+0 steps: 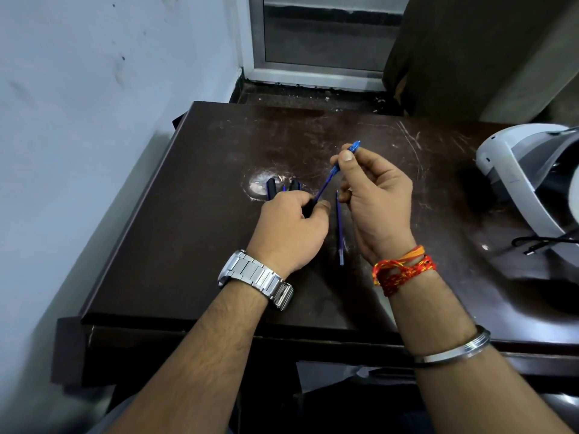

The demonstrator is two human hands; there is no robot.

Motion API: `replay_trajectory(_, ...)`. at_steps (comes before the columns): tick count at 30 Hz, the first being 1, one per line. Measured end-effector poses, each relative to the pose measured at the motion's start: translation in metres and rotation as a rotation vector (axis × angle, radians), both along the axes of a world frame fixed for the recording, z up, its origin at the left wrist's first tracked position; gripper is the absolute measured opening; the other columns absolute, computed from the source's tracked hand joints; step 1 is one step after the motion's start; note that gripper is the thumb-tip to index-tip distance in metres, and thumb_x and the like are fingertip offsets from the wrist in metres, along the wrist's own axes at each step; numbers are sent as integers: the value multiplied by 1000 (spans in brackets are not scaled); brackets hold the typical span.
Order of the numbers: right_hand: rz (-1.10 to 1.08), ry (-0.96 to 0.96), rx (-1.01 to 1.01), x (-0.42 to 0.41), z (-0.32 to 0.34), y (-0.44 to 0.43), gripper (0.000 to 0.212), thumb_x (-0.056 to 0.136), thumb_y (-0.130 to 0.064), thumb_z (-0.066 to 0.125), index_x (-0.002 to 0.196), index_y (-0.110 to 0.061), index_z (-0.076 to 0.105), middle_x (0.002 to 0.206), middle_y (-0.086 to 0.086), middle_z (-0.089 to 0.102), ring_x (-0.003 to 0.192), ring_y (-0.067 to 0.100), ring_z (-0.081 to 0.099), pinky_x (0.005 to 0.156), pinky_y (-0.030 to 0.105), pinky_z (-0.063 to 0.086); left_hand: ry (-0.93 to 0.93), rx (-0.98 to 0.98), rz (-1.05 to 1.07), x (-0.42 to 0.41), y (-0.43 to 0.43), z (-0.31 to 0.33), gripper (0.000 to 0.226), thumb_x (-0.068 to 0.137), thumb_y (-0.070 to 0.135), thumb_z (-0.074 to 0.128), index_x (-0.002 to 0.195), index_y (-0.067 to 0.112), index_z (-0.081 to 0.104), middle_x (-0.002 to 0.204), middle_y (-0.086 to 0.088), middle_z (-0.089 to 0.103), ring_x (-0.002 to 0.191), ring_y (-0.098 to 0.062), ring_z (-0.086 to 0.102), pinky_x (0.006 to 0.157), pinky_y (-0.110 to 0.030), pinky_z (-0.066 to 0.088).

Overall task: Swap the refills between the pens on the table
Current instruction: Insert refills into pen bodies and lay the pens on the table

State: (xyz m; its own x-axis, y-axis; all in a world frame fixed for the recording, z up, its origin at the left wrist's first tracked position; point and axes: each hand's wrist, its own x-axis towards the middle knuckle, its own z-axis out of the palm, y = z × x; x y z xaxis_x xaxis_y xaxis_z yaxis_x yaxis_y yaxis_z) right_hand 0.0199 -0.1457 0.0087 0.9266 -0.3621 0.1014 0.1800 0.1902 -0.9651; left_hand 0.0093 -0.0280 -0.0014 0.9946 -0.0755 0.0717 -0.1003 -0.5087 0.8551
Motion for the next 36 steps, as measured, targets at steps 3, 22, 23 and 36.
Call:
replay_trajectory(3, 38, 26, -3, 1, -2, 0, 7, 94, -12, 65, 96, -15, 71, 78, -3, 74, 52, 2, 50, 50, 18, 46, 0, 1, 12, 1, 0, 1, 36, 89, 33, 59, 57, 17, 56, 35, 12, 46, 34, -6, 43, 35, -11, 27)
replay_trajectory(22, 243, 131, 61, -3, -2, 8, 16, 99, -7, 55, 104, -10, 69, 84, 2, 75, 65, 8, 68, 51, 19, 51, 75, -276, 29, 0, 1, 5, 27, 77, 26, 51, 76, 6, 70, 45, 7, 50, 42, -15, 42, 47, -28, 32)
replay_trajectory(23, 241, 130, 64, -3, -3, 7, 15, 98, -7, 55, 105, -9, 69, 84, 2, 75, 66, 8, 69, 52, 19, 52, 75, -268, 28, 0, 1, 7, 26, 77, 25, 52, 77, 8, 71, 48, 4, 55, 43, -17, 46, 46, -31, 35)
replay_trajectory(36, 207, 105, 59, -5, -1, 8, 14, 90, -7, 70, 96, 5, 72, 69, 1, 72, 51, 1, 61, 50, 16, 50, -26, -162, 47, 0, 2, 6, 20, 82, 17, 54, 79, 15, 74, 70, -9, 72, 56, -24, 59, 56, -43, 51)
